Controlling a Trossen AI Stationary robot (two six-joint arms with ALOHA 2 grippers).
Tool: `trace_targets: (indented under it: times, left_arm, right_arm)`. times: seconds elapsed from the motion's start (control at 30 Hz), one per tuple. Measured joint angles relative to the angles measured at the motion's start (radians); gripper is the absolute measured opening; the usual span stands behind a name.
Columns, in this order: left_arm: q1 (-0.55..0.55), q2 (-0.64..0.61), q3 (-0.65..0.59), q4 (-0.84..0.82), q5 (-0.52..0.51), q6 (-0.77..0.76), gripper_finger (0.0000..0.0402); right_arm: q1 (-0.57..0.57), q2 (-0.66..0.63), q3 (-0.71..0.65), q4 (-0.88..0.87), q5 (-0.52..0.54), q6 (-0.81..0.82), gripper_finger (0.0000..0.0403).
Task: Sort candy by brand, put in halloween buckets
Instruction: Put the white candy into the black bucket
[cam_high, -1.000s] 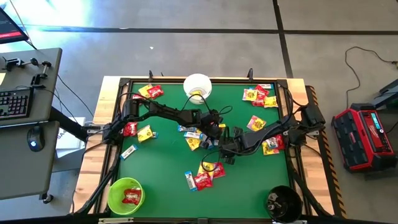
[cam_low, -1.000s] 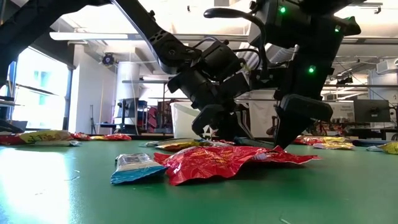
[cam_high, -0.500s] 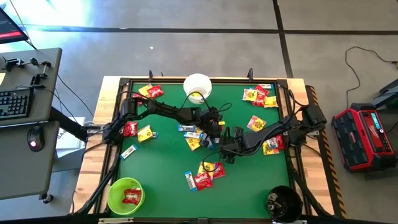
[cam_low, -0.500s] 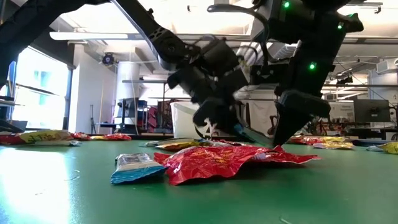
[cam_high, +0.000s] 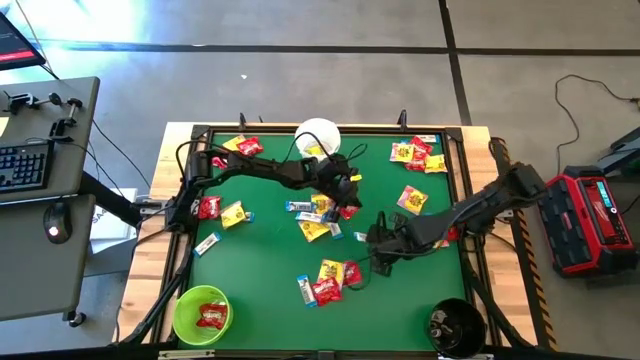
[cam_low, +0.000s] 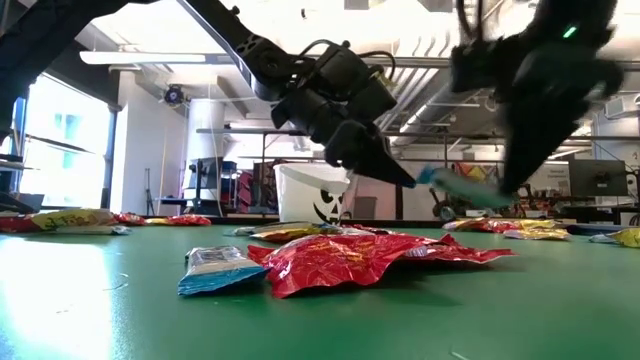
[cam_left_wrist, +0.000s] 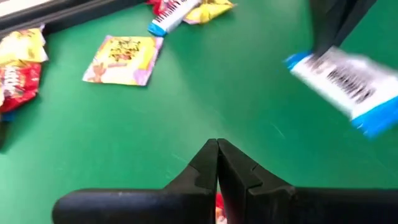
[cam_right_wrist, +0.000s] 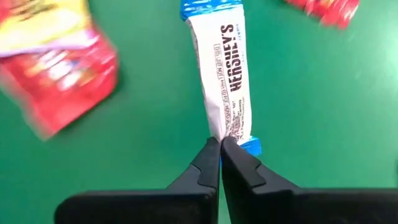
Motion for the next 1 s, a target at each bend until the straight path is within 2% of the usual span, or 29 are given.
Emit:
trace_targets:
  times: [0.13, 0.3, 0.5, 0.73, 0.87, 1.0]
  left_arm:
    - [0.000, 0.000, 0.000, 0.038, 0.000, -0.004, 0.0000]
    - [0.000, 0.000, 0.000, 0.050, 0.000, -0.011, 0.0000]
    - [0.000, -0.002, 0.000, 0.055, 0.000, -0.011, 0.0000]
    - [0.000, -0.002, 0.000, 0.056, 0.000, -0.003, 0.0000]
    - [0.000, -0.002, 0.000, 0.056, -0.001, -0.001, 0.0000]
    - [0.001, -0.002, 0.000, 0.063, -0.003, -0.001, 0.0000]
  right_arm:
    - [0.066, -0.051, 0.076, -0.169, -0.079, 0.110, 0.0001]
    - [0.146, -0.057, 0.271, -0.426, -0.175, 0.250, 0.0000]
    - [0.251, -0.058, 0.460, -0.578, -0.323, 0.520, 0.0000]
    - [0.398, -0.058, 0.548, -0.603, -0.475, 0.924, 0.0000]
    - [0.480, -0.058, 0.549, -0.539, -0.551, 1.165, 0.0000]
    - [0.553, -0.056, 0.549, -0.485, -0.577, 1.372, 0.0000]
